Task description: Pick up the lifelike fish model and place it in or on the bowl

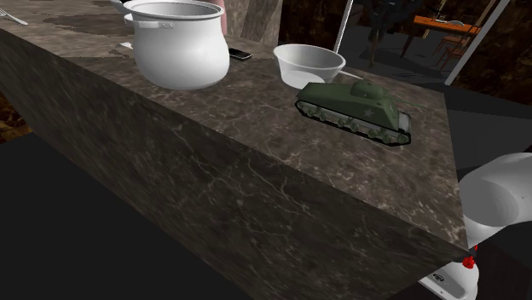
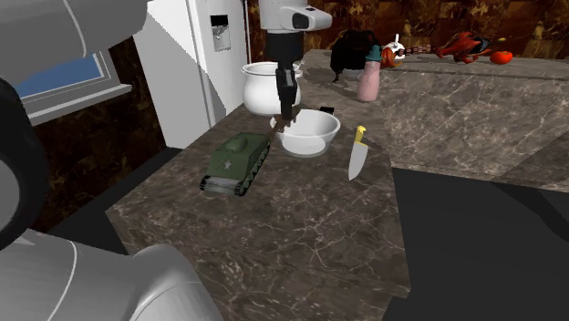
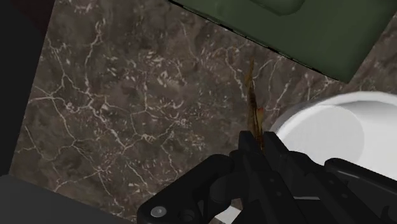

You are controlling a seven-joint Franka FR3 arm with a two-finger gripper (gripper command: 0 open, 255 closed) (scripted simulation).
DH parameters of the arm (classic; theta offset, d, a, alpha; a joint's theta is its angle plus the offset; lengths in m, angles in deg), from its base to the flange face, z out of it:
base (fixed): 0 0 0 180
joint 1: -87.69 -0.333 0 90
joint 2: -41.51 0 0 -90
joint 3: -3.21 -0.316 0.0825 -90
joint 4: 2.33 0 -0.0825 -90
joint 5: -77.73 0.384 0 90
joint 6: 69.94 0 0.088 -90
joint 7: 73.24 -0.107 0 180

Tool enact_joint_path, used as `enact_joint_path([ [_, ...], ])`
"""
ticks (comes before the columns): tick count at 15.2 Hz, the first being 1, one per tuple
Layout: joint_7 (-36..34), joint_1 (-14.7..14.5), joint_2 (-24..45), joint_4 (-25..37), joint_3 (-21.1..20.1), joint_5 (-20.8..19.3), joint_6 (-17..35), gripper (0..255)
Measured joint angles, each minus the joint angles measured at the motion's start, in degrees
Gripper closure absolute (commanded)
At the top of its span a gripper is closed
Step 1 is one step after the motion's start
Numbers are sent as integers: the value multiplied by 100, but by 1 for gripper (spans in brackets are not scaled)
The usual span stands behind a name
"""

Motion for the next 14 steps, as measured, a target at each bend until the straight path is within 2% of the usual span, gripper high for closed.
enact_joint_path([
  [6, -353, 75, 1323, 1036, -372, -210, 271, 255],
  [12, -774, 1, 2694, 2423, -715, -622, 186, 255],
  [14, -811, -13, 2846, 2474, -736, -674, 275, 255],
])
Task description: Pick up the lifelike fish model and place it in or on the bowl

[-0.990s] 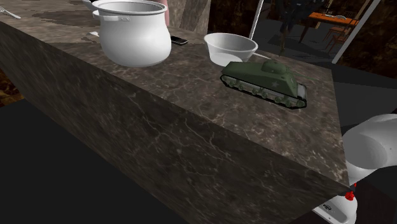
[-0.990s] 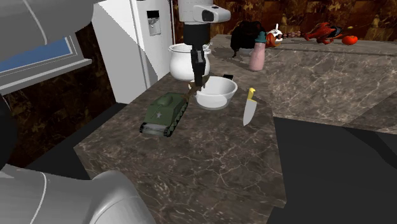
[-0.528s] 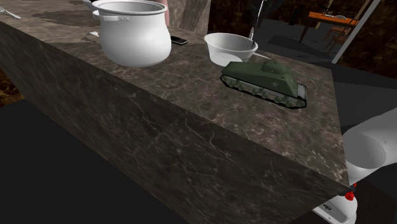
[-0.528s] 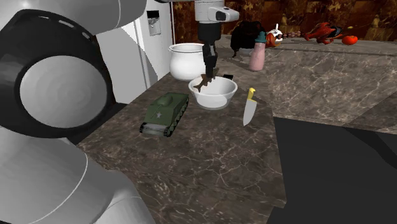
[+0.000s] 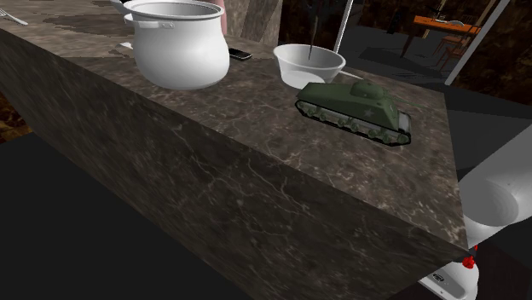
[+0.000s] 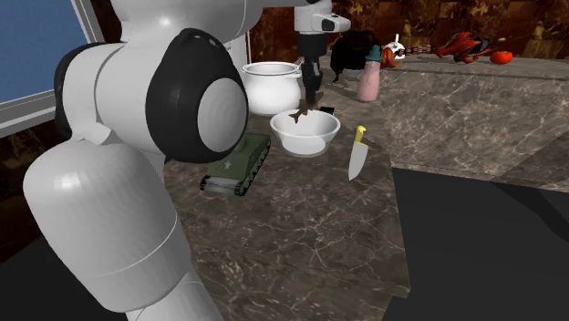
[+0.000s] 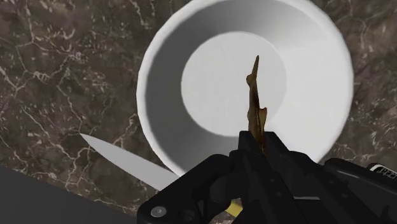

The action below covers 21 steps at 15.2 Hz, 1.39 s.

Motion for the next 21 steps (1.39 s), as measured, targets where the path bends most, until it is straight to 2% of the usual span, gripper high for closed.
enact_joint_path([
  [10, 61, 28, -252, -1069, 41, 93, 834, 255],
  [16, 65, 30, -273, -1144, 44, 99, 895, 255],
  [17, 65, 30, -273, -1145, 44, 99, 895, 0],
  [21, 65, 30, -273, -1144, 44, 99, 895, 0],
])
